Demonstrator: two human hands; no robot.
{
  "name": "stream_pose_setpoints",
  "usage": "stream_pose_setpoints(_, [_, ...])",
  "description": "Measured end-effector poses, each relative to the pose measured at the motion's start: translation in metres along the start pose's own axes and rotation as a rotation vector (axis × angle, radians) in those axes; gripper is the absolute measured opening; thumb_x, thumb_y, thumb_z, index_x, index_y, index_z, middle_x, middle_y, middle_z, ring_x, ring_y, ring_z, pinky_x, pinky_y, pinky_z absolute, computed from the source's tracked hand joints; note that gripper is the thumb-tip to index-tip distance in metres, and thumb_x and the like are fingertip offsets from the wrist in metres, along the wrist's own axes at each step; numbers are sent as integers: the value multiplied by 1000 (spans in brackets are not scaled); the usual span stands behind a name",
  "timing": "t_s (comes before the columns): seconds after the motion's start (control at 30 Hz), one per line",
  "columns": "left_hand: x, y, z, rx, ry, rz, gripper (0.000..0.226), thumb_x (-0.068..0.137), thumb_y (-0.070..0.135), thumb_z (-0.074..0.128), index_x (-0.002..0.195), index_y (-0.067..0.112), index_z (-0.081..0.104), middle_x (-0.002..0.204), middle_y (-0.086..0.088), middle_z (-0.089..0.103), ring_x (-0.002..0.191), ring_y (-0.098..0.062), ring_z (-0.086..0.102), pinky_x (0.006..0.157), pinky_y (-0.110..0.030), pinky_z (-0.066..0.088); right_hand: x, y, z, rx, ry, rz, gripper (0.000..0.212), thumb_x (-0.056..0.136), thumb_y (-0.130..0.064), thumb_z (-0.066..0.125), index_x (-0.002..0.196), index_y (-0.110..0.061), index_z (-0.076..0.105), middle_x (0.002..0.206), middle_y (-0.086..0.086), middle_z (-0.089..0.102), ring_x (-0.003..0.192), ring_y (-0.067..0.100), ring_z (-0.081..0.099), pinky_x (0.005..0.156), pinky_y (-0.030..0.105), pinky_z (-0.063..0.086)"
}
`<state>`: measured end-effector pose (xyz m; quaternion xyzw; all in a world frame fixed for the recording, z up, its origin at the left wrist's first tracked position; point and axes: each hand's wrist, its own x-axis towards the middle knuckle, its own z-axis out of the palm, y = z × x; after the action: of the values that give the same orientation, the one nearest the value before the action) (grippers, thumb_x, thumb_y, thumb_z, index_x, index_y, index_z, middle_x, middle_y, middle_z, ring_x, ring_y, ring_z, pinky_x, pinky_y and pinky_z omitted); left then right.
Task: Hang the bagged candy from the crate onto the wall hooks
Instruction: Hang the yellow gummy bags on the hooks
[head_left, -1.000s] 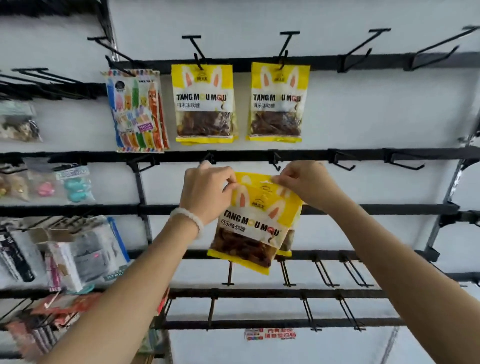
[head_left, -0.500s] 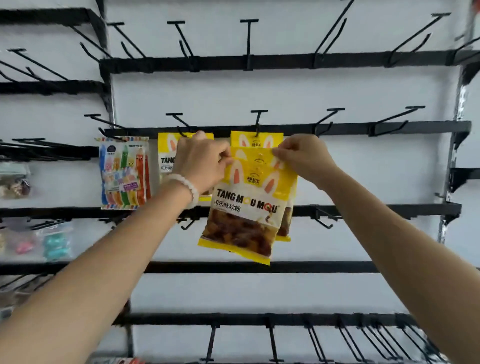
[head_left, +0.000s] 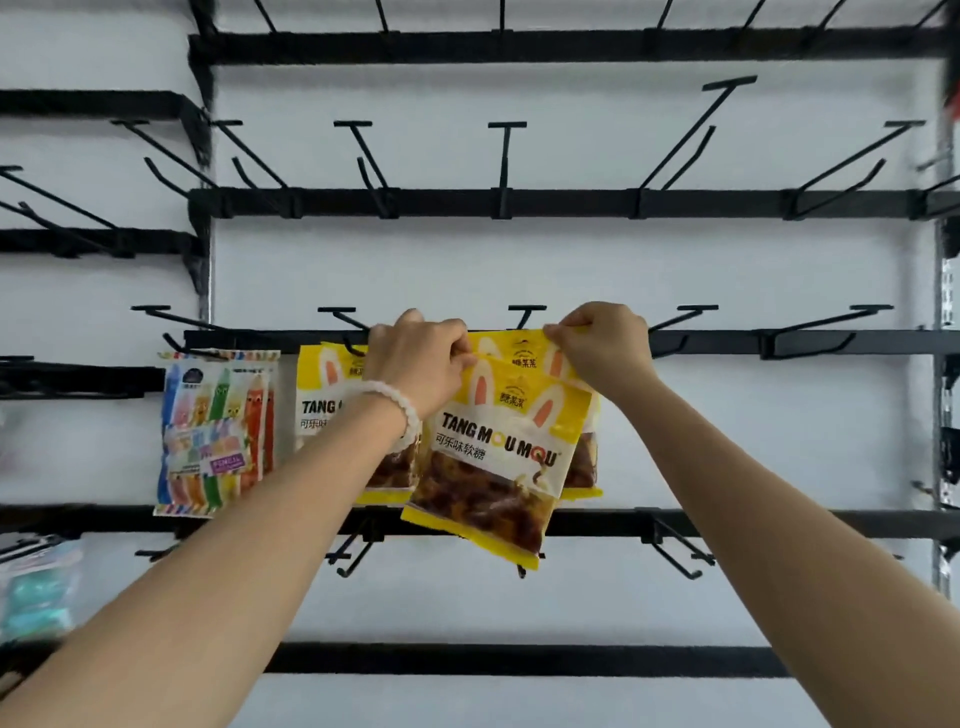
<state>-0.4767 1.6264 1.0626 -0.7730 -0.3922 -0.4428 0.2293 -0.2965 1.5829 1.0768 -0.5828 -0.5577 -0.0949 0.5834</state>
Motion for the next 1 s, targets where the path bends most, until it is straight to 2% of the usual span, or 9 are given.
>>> stream_pose_setpoints(0.2, [17, -8, 12, -48, 81, 38, 13, 89, 36, 54, 91, 27, 62, 82, 6, 55, 94, -17, 47, 82, -35, 31, 9, 4, -2, 46, 31, -78, 13, 86, -30, 63, 80, -18, 61, 69, -13, 53, 62, 2, 47, 53, 15, 40])
stream_pose_setpoints(0.33, [18, -12, 28, -40, 29, 16, 14, 90, 38, 53, 90, 28, 62, 89, 5, 63, 97, -17, 49, 82, -36, 33, 13, 16, 8, -8, 5, -31, 13, 85, -32, 64, 79, -19, 62, 69, -11, 53, 61, 3, 47, 53, 21, 41])
stream_pose_setpoints(0.43, [15, -15, 43, -20, 11, -9, 15, 91, 37, 51, 94, 27, 62, 87, 4, 58, 98, -17, 50, 84, -35, 35, 16, 26, 20, -20, -13, -15, 13, 85, -32, 63, 83, -19, 63, 72, -8, 55, 61, 3, 48, 54, 22, 43])
stream_pose_setpoints(0.6, [21, -18, 62, 0, 25, -31, 15, 92, 36, 49, 94, 28, 61, 91, 5, 62, 99, -18, 48, 79, -34, 31, 27, 39, 36, -46, 10, 24, 13, 84, -36, 63, 82, -23, 62, 76, -5, 59, 69, 11, 55, 68, 31, 51])
stream_pose_setpoints(0.7, [23, -19, 69, 1, 38, -41, 14, 91, 36, 49, 91, 30, 61, 93, 6, 64, 97, -18, 48, 77, -34, 32, 29, 44, 43, -127, 25, 10, 18, 85, -39, 60, 90, -23, 64, 83, -4, 63, 71, 11, 56, 62, 27, 45])
stream_pose_setpoints(0.87, [16, -19, 68, -50, 101, -17, 13, 87, 35, 58, 88, 24, 64, 110, 6, 53, 107, -18, 41, 80, -31, 28, 15, 51, 38, -73, 138, -239, 19, 84, -30, 64, 99, -18, 66, 103, -3, 57, 92, 9, 51, 72, 24, 42])
stream_pose_setpoints(0.93, [11, -17, 62, -69, 122, -29, 13, 85, 36, 60, 85, 23, 65, 110, 5, 49, 108, -18, 39, 80, -30, 25, 3, 57, 31, -50, 98, -307, 18, 83, -31, 66, 95, -18, 69, 108, -4, 55, 99, 9, 49, 77, 20, 40])
stream_pose_setpoints(1.0, [8, -15, 54, -83, 121, -32, 14, 85, 37, 60, 84, 24, 64, 110, 5, 48, 108, -18, 38, 80, -30, 24, -7, 64, 26, -119, 13, -319, 21, 81, -36, 66, 92, -18, 71, 118, -4, 55, 111, 13, 45, 86, 22, 33])
